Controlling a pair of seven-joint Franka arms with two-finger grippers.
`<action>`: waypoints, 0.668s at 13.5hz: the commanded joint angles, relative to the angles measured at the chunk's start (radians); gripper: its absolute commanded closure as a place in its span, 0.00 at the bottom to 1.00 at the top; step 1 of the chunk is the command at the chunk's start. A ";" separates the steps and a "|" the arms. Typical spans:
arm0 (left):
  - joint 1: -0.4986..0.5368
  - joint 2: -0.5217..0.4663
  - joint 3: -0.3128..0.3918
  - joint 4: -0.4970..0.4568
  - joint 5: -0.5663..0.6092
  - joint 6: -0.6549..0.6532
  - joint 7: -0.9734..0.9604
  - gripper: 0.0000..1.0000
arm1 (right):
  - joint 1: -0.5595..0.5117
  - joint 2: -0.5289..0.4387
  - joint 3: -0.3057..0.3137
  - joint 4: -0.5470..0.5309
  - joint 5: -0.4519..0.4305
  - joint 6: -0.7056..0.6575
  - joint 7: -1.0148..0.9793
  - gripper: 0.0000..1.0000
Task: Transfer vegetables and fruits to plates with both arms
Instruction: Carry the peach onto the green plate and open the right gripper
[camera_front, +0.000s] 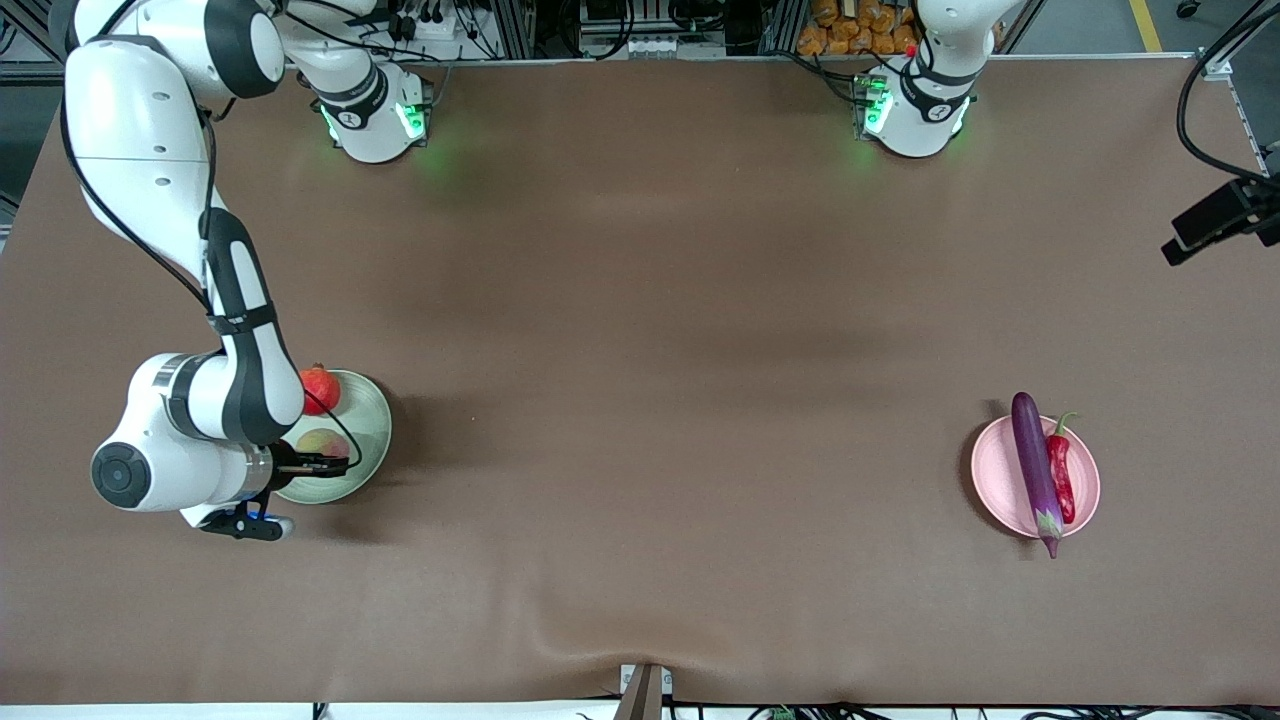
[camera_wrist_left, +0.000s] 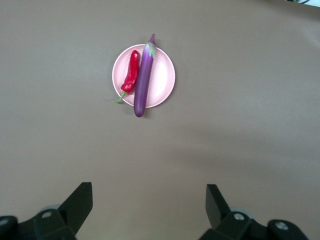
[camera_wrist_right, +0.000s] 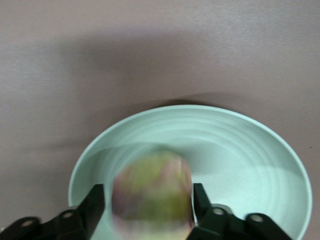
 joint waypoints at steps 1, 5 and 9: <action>-0.192 -0.079 0.210 -0.092 -0.035 -0.019 0.031 0.00 | -0.021 -0.040 0.020 0.019 0.049 -0.048 -0.011 0.00; -0.526 -0.115 0.503 -0.179 -0.035 -0.034 0.025 0.00 | -0.047 -0.047 0.018 0.223 0.118 -0.231 -0.011 0.00; -0.601 -0.110 0.546 -0.179 -0.021 -0.039 0.002 0.00 | -0.071 -0.142 0.004 0.335 0.106 -0.409 -0.067 0.00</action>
